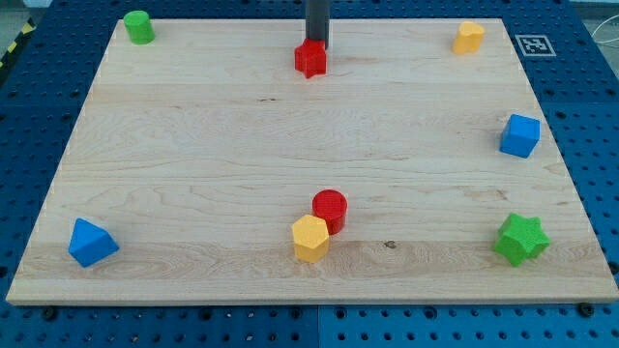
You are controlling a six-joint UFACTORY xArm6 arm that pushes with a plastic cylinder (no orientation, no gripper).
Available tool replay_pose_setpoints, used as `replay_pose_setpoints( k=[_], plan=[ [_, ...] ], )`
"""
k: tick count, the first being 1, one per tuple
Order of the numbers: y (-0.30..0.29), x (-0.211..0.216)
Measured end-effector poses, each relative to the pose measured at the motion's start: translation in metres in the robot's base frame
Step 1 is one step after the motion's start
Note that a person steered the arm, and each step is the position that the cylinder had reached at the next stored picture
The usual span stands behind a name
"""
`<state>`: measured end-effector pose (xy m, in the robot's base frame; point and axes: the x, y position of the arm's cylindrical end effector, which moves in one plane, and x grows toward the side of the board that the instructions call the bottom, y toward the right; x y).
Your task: Slide red star to the bottom center
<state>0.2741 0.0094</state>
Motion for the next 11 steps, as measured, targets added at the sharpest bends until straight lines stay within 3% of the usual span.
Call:
replay_pose_setpoints(
  k=[2,3,5,6,7,9,11],
  plan=[
    [0.017,0.086],
    [0.016,0.106],
    [-0.010,0.032],
    [-0.038,0.027],
    [-0.042,0.056],
    [-0.042,0.152],
    [-0.042,0.207]
  ],
)
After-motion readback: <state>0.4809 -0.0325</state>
